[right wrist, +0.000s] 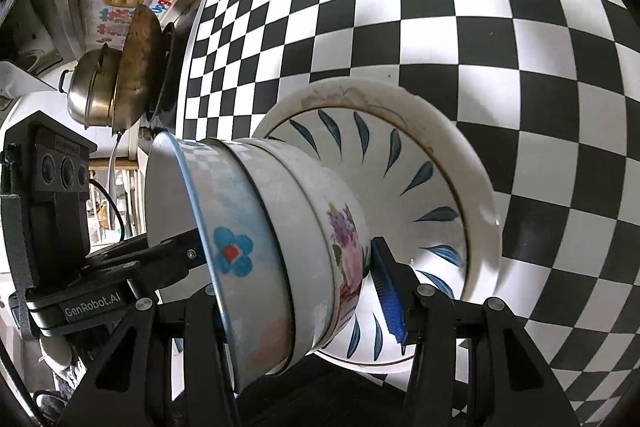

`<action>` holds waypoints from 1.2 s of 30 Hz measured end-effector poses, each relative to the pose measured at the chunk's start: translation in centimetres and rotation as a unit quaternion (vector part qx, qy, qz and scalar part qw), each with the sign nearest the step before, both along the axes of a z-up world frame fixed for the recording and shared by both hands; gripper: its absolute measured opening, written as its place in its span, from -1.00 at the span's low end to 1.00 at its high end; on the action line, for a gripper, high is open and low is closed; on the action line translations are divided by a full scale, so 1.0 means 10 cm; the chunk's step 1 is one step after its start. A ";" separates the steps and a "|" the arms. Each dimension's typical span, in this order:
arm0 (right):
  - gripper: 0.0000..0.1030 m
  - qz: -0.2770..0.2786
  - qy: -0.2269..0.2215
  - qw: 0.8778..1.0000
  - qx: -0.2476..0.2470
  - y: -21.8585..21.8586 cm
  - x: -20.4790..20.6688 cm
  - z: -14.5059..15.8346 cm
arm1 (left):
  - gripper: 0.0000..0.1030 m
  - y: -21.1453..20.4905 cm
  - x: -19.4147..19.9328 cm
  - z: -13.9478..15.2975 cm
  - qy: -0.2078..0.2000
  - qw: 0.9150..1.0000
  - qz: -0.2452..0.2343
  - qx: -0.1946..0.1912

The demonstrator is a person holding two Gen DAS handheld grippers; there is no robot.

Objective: Organize plates and bowls
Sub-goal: 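Lower the bowl stack onto the blue-leaf plate and open both grippers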

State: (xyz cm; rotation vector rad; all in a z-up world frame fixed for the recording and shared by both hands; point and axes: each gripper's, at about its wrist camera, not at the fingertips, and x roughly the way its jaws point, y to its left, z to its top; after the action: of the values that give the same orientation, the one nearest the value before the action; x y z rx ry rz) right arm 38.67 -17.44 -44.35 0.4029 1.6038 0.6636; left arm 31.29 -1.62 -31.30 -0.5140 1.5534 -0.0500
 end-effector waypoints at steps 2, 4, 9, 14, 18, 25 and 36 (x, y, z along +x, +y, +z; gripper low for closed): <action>0.03 0.001 0.001 1.000 -0.001 0.00 0.00 -0.02 | -0.27 -0.01 -0.01 -0.03 0.003 1.000 0.000 0.000; 0.03 0.001 0.002 1.000 -0.003 0.00 -0.01 -0.03 | -0.27 -0.02 -0.02 -0.05 0.005 1.000 0.000 -0.001; 0.03 0.000 0.003 1.000 -0.009 -0.01 -0.01 -0.06 | -0.27 -0.05 -0.05 -0.09 0.008 1.000 -0.002 -0.002; 0.03 -0.001 -0.001 1.000 -0.013 -0.02 -0.01 -0.06 | -0.26 -0.06 -0.04 -0.10 0.006 1.000 -0.004 -0.003; 0.03 -0.001 0.001 1.000 -0.013 -0.02 -0.01 -0.06 | -0.25 -0.06 -0.07 -0.12 0.010 1.000 -0.003 -0.006; 0.02 -0.005 0.000 1.000 -0.018 -0.05 -0.02 -0.06 | -0.25 -0.08 -0.09 -0.12 0.012 1.000 -0.006 -0.007; 0.02 -0.011 -0.012 1.000 -0.024 -0.10 -0.03 0.02 | -0.27 -0.05 -0.13 -0.01 -0.005 1.000 0.000 0.000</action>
State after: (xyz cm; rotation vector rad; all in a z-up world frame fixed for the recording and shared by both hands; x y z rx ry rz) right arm 38.41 -18.45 -44.12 0.3750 1.5870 0.6097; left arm 30.03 -2.10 -31.37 -0.5132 1.5439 -0.0524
